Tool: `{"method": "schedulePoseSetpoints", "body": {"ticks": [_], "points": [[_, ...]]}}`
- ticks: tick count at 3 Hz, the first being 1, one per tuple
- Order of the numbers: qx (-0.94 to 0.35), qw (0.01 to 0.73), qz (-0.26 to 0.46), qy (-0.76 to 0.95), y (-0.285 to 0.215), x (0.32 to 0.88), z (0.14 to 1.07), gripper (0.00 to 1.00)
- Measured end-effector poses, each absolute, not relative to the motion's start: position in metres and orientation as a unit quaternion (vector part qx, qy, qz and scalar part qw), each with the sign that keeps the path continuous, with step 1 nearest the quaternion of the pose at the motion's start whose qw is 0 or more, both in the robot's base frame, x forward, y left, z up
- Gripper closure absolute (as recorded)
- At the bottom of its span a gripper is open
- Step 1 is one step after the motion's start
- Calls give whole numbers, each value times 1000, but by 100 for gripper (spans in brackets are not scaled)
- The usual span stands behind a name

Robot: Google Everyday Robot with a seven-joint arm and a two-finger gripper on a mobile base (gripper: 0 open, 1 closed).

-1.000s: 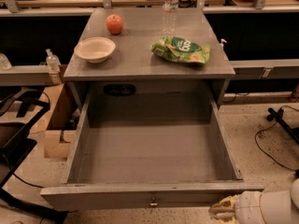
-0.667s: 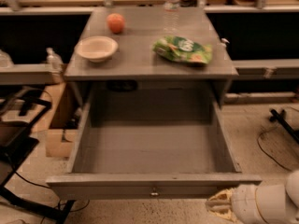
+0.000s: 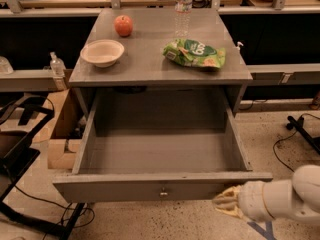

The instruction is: Close top drawer

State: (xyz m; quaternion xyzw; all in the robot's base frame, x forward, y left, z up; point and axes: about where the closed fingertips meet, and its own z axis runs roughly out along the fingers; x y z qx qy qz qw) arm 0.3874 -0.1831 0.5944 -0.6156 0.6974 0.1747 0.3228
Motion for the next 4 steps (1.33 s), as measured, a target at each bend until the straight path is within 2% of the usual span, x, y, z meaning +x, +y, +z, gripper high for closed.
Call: {"method": "schedulePoseSetpoints", "body": {"ticks": [2, 3, 4], "points": [[-614, 341, 177, 689, -162, 441, 603, 100], [-614, 341, 177, 689, -162, 440, 603, 100], [-610, 352, 181, 687, -142, 467, 610, 100]]}}
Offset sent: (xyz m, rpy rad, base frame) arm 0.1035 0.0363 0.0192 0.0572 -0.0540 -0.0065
